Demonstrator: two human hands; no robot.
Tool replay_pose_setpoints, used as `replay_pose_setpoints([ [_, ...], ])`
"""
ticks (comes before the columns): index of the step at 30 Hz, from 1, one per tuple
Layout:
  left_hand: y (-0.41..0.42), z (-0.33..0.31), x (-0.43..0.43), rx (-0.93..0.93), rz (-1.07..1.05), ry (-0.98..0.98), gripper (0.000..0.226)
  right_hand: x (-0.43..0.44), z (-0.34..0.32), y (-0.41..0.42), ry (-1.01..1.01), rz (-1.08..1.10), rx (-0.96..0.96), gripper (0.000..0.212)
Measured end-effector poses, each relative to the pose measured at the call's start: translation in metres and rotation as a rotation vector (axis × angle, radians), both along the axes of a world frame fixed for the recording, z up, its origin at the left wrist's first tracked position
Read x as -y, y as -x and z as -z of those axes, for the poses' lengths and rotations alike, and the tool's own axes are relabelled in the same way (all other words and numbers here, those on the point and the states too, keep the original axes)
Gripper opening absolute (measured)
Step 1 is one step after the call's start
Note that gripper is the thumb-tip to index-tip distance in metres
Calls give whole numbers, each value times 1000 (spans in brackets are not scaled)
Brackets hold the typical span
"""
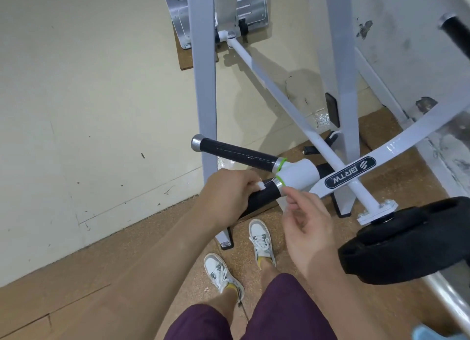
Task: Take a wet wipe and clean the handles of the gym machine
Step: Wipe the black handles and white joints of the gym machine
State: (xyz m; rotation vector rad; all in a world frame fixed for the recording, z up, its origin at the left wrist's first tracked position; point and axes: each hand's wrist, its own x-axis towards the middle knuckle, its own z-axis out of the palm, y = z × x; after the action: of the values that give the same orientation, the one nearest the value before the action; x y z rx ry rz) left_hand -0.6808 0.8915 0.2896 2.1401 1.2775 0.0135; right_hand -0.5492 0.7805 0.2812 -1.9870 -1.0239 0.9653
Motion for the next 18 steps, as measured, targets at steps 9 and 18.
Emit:
replay_pose_setpoints([
  [9,-17,-7,-8,204,-141,272,9,-5,-17,19,15,57,20,40],
  [18,40,7,-33,192,221,297,8,-10,-13,71,27,281,116,40],
])
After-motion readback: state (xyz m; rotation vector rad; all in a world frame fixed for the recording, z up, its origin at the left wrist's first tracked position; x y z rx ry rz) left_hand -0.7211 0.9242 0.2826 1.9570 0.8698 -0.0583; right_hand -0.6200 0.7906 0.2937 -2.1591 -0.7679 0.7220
